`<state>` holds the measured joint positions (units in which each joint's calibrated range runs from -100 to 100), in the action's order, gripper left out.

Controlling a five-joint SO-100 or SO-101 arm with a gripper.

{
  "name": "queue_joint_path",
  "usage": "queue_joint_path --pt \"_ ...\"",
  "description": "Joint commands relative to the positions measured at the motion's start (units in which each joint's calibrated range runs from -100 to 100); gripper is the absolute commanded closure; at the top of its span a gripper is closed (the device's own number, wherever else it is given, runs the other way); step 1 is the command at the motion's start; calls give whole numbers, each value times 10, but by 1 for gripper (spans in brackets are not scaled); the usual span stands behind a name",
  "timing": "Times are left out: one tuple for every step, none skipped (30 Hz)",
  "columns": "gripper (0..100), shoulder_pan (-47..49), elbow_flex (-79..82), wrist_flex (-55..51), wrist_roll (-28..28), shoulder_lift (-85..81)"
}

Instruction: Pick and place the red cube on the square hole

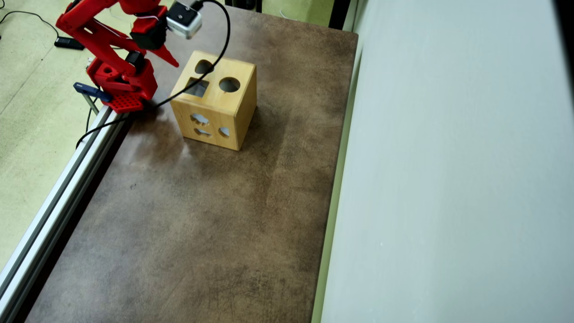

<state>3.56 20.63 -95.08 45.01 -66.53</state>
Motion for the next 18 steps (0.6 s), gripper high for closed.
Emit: queue_joint_path --pt "43 -1 -8 1 -8 -162" --pt "43 -1 -7 1 -13 -196" --pt "43 0 -6 1 -21 -229" --pt "43 5 -7 1 -30 -255" --pt "43 5 -8 1 -39 -276" --pt "43 5 -14 0 -49 -288" --pt "43 5 -16 1 -61 -293" --pt "43 5 -16 9 -72 -293" --pt "43 5 -17 9 -82 -293" --pt "43 5 -21 9 -91 -293" --pt "43 5 -33 9 -101 -293" --pt "43 5 -48 9 -111 -293" --pt "43 5 -67 9 -124 -293" --pt "43 5 -88 9 -140 -293" --pt "43 5 -109 9 -157 -293" --pt "43 5 -132 9 -177 -293" --pt "43 5 -154 9 -197 -293" --pt "43 5 -177 9 -220 -293"
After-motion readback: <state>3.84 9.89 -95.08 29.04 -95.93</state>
